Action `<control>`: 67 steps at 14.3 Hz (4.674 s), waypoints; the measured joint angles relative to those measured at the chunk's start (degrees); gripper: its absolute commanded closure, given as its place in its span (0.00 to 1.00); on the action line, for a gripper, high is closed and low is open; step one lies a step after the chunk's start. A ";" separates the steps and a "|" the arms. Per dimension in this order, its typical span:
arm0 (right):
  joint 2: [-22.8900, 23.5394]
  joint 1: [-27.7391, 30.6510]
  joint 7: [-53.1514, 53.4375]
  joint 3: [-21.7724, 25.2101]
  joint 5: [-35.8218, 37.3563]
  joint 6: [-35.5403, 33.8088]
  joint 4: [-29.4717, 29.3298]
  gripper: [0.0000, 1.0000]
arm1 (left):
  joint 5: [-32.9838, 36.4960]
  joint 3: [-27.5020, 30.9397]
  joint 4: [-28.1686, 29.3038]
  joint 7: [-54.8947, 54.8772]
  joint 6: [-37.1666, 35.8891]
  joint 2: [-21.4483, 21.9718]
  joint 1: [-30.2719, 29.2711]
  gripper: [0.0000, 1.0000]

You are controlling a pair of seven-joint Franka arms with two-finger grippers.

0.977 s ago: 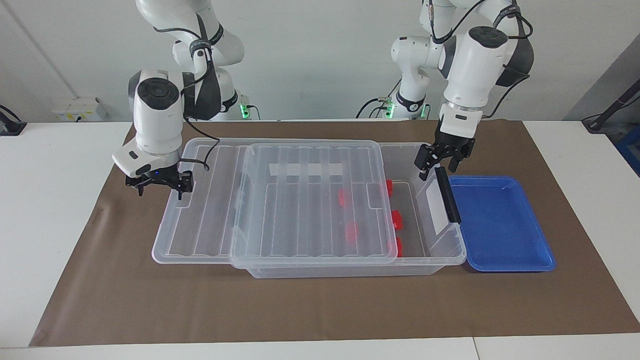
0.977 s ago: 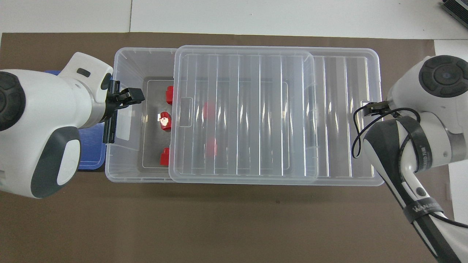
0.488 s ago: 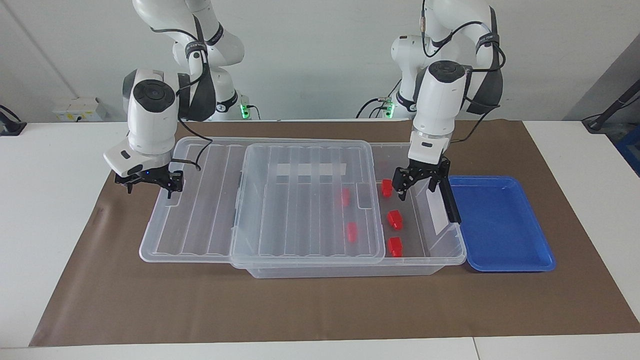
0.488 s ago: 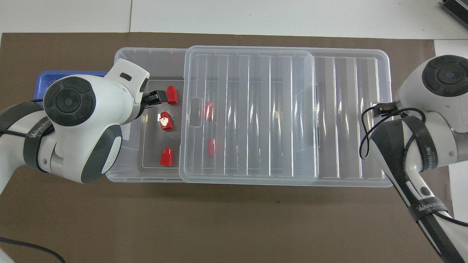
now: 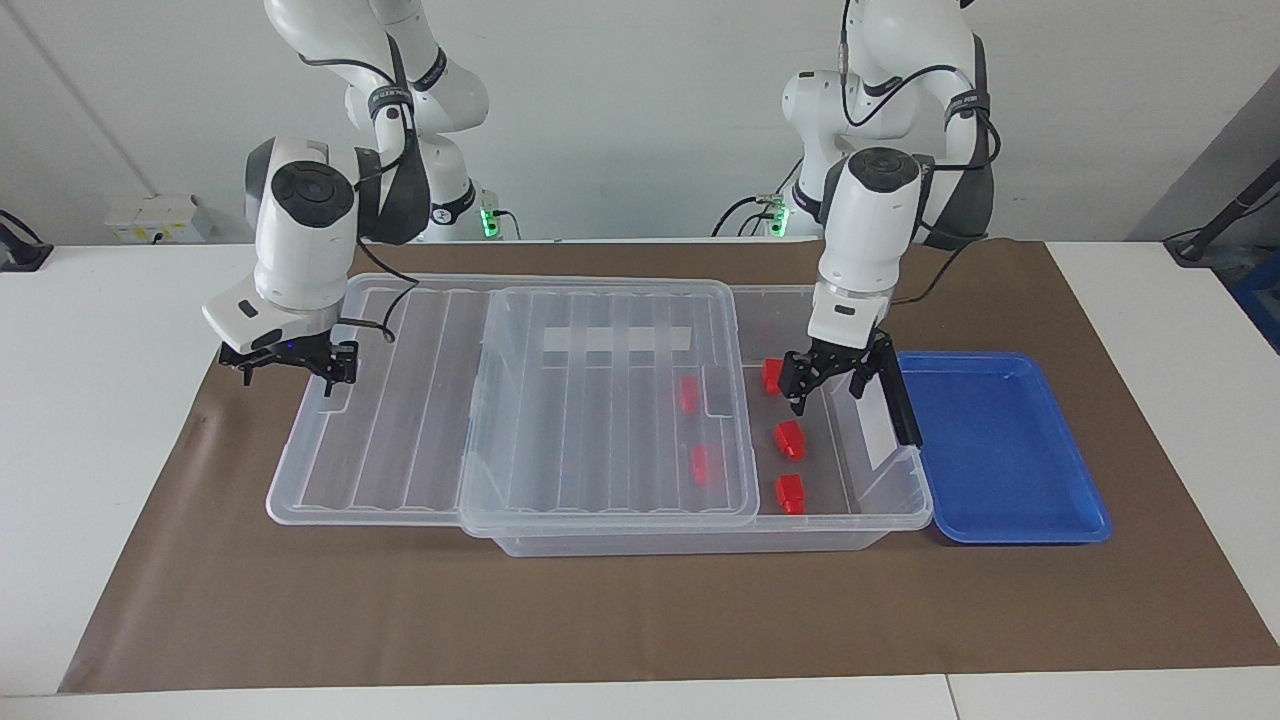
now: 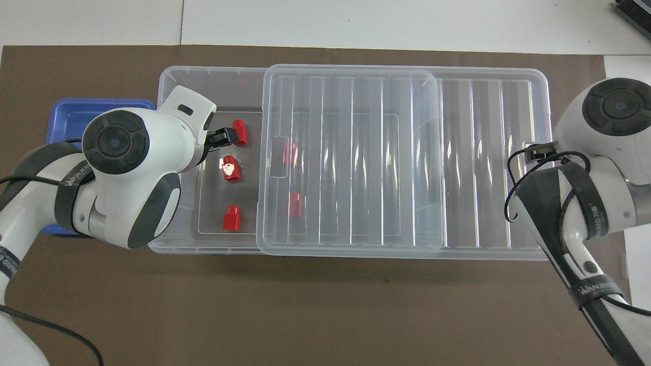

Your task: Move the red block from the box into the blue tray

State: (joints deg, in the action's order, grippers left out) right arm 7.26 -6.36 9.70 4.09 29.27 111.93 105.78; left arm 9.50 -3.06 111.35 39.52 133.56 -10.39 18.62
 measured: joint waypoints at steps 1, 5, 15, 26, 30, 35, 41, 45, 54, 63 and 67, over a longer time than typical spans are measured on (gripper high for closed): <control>-0.01 0.00 0.00 -0.01 0.00 -0.38 -0.22 0.00 | 0.76 0.01 0.12 1.34 0.90 -0.98 0.31 0.00; -0.79 -0.01 0.01 -0.01 -4.52 -2.88 -3.43 0.00 | 2.26 0.01 1.52 3.09 5.11 -3.84 0.86 0.00; -8.03 3.89 -2.31 0.15 -26.08 -19.83 -13.38 0.00 | 4.55 0.10 5.59 3.36 11.83 -7.06 0.86 0.00; -8.69 2.73 -1.36 -0.57 -28.32 -19.06 -12.22 0.00 | 4.84 0.14 6.74 3.88 12.26 -7.22 1.09 1.00; -8.95 2.73 -1.36 -0.57 -28.32 -19.05 -12.13 0.00 | 4.84 0.23 6.21 5.63 12.26 -7.21 1.12 1.00; -8.97 2.73 -1.36 -0.57 -28.32 -18.99 -12.05 0.00 | 4.84 0.12 0.48 12.20 5.74 -6.78 2.36 1.00; -8.99 2.74 -1.36 -0.57 -28.32 -18.98 -12.02 0.00 | 4.85 0.11 -3.12 17.48 -5.37 -2.44 4.40 1.00; -8.99 2.79 -1.36 -0.56 -28.32 -18.95 -12.02 0.00 | 4.85 0.16 -4.67 17.49 -14.22 2.63 4.40 1.00; -8.92 5.48 -8.10 -0.43 -28.32 -13.62 -10.11 1.00 | -0.38 1.35 -15.82 -6.20 -34.73 9.19 -2.50 1.00; -4.57 12.27 -22.85 -0.32 -28.32 -3.29 -6.02 1.00 | -3.07 2.09 -7.31 -47.02 -21.36 9.97 -19.95 1.00; -1.27 13.13 -26.89 -0.32 -30.59 2.06 -4.66 1.00 | -3.07 2.06 -0.41 -49.71 -8.73 7.45 -21.24 1.00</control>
State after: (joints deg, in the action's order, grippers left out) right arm 5.99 6.76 -17.20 3.77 -1.32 113.99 101.13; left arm 6.43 -1.01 110.94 -10.19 124.82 -2.93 -2.61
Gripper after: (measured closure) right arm 0.991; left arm 0.656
